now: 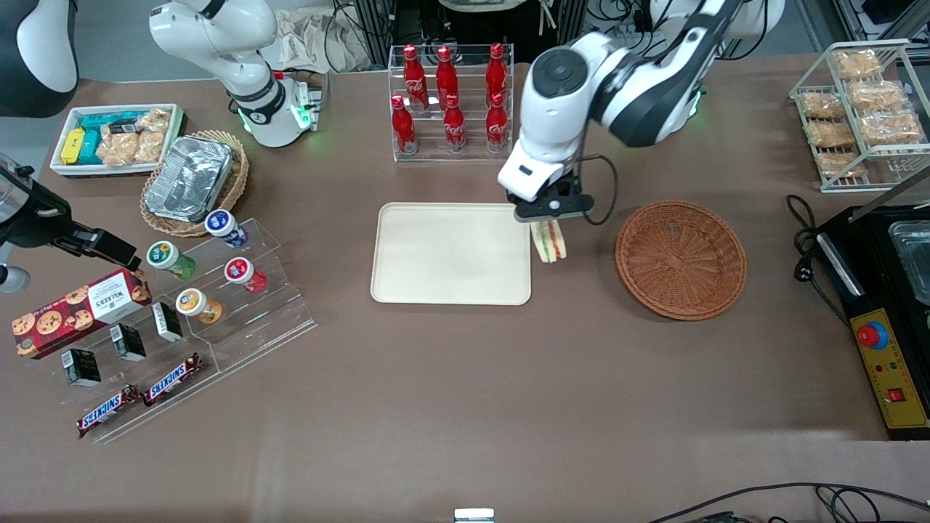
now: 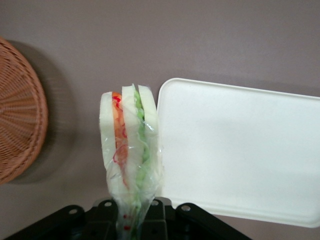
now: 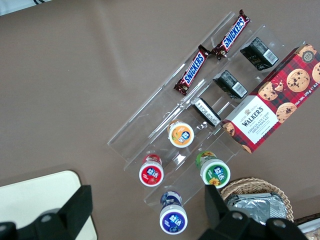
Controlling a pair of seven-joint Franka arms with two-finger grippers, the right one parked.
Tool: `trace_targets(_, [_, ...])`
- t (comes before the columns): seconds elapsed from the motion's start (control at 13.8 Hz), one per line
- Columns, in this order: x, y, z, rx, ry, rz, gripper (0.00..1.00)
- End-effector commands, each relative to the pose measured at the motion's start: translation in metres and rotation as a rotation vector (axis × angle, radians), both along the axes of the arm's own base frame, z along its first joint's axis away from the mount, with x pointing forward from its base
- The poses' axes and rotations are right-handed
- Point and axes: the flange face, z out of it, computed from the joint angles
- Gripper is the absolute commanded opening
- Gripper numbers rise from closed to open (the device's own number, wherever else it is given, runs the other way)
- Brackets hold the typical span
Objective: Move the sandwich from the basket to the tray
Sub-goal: 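Carry the held sandwich over to the cream tray, then lower the sandwich onto the tray and open the left gripper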
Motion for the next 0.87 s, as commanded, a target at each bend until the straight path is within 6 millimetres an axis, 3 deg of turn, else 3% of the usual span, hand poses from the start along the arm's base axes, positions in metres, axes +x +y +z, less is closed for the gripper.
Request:
trace_targets(0.0, [-0.013, -0.019, -0.038, 0.012, -0.010, -0.005, 0.14])
trace_targets(0.22, [-0.020, -0.036, -0.070, 0.019, -0.025, -0.011, 0.14])
trace_targets(0.8, [-0.021, -0.057, -0.120, -0.032, -0.036, -0.049, 0.14])
